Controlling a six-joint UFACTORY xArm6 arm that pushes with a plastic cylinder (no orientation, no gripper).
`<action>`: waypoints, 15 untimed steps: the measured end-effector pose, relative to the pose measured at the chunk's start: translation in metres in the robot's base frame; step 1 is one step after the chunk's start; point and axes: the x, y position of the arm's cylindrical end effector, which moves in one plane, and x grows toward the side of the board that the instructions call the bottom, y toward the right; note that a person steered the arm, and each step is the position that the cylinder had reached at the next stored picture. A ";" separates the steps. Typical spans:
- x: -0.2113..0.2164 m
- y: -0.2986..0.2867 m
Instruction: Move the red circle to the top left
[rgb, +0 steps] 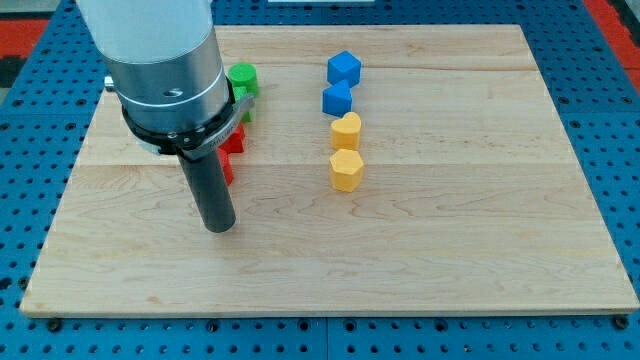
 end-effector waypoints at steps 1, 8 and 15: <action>0.004 0.002; -0.005 -0.124; -0.071 -0.057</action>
